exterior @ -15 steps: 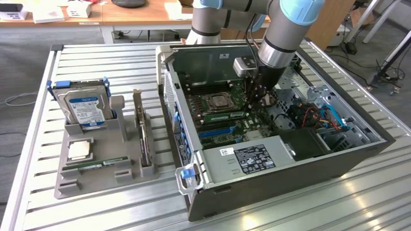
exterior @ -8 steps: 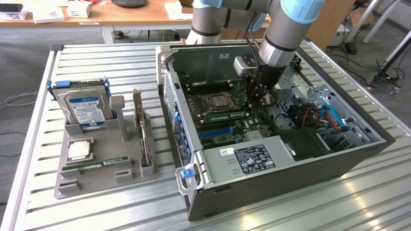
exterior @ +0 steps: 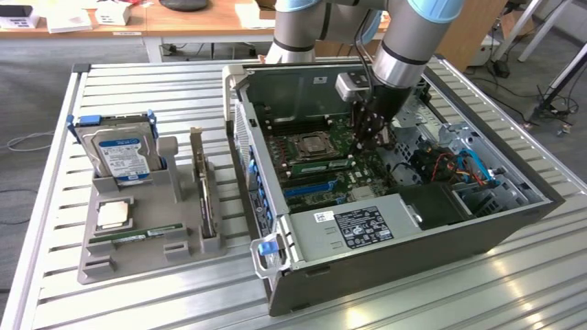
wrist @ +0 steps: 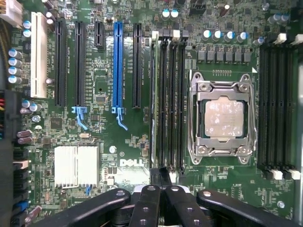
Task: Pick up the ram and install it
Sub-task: 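Press down the ram until it locks into place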
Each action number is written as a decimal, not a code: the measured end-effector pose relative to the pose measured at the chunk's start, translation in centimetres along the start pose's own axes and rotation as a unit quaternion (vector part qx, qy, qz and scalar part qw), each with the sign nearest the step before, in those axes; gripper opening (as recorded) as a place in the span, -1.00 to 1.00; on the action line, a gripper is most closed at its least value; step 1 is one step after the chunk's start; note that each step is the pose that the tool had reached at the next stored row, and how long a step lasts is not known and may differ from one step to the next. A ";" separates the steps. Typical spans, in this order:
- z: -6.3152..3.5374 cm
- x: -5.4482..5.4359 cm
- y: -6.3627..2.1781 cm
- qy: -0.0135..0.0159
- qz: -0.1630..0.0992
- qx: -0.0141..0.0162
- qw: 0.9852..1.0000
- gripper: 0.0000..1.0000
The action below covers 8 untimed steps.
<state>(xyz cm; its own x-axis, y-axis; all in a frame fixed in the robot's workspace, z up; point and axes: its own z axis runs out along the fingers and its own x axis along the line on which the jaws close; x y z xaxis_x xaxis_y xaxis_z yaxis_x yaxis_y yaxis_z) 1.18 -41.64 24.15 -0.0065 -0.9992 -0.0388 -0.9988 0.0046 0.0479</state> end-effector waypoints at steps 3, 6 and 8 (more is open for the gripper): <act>-0.36 0.0 0.02 0.000 0.000 0.000 1.000 -0.79; -0.65 0.0 0.03 0.000 0.000 0.000 1.000 -0.79; -0.67 0.0 0.03 0.000 0.000 0.000 1.000 -0.79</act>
<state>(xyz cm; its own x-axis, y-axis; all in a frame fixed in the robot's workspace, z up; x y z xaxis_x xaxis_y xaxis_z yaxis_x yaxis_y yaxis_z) 1.18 -41.64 24.82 -0.0064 -0.9992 -0.0389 -0.9988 0.0046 0.0478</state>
